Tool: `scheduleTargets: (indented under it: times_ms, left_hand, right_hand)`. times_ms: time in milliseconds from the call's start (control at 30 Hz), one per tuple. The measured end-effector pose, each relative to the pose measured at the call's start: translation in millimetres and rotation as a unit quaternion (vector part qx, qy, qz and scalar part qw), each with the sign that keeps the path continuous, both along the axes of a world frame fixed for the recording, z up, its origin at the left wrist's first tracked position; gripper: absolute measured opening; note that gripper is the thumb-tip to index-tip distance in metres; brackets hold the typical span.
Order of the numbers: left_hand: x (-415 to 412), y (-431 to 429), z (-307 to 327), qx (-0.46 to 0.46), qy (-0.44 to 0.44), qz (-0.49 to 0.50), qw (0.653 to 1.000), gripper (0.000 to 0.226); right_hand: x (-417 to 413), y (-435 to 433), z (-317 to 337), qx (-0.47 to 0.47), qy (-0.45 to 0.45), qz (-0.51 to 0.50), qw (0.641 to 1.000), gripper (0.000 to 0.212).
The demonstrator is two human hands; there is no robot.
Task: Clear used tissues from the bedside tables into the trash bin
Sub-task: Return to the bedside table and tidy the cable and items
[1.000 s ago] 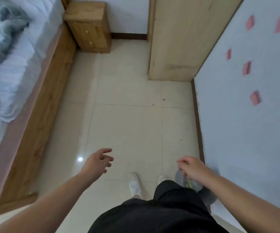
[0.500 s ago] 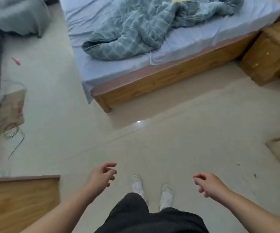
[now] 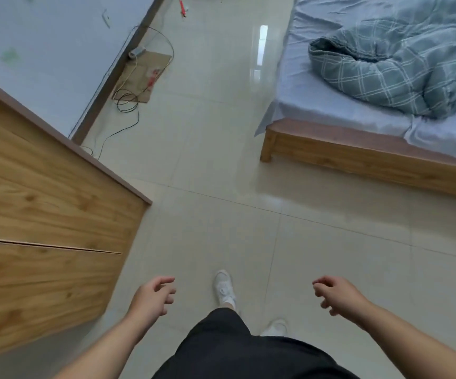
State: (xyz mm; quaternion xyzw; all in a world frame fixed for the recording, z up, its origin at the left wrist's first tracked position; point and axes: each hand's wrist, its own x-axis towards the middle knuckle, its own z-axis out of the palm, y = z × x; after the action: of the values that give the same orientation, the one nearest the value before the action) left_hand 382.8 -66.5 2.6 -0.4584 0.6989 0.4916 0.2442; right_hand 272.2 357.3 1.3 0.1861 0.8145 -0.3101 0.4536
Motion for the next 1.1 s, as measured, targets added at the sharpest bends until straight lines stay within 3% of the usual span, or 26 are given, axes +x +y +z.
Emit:
scheduleTargets:
  times_ms: [333,600,767,933,1100]
  left_hand:
    - [-122.8,-84.4,-5.8,0.041,-0.009,0.0,0.999,0.02]
    - [-267.1,-107.1,-7.0,0.053,-0.026,-0.039,0.997,0.021]
    - [-363.3,-135.1,6.4,0.03,-0.047,-0.035,0.998,0.021]
    - [-448.5,-169.4,15.3,0.008,-0.029,0.015,0.999,0.021]
    - [-549.0,-216.8,-6.0,0.027,-0.036,0.053,0.998,0.022]
  right_hand:
    - [-121.0,-110.4,29.3,-0.009,0.034,0.02,0.999,0.017]
    - [-247.4,-124.5,-12.3,0.013,-0.009,0.001,1.0,0.019]
    - [-381.4,-157.5,-13.0,0.002,-0.025,0.02,0.999,0.02]
    - [-550.2,-221.3,25.6,-0.04,0.059,0.055,0.996,0.017]
    - [-694.8,-291.7,44.5,-0.08,0.122,0.01,0.989,0.013]
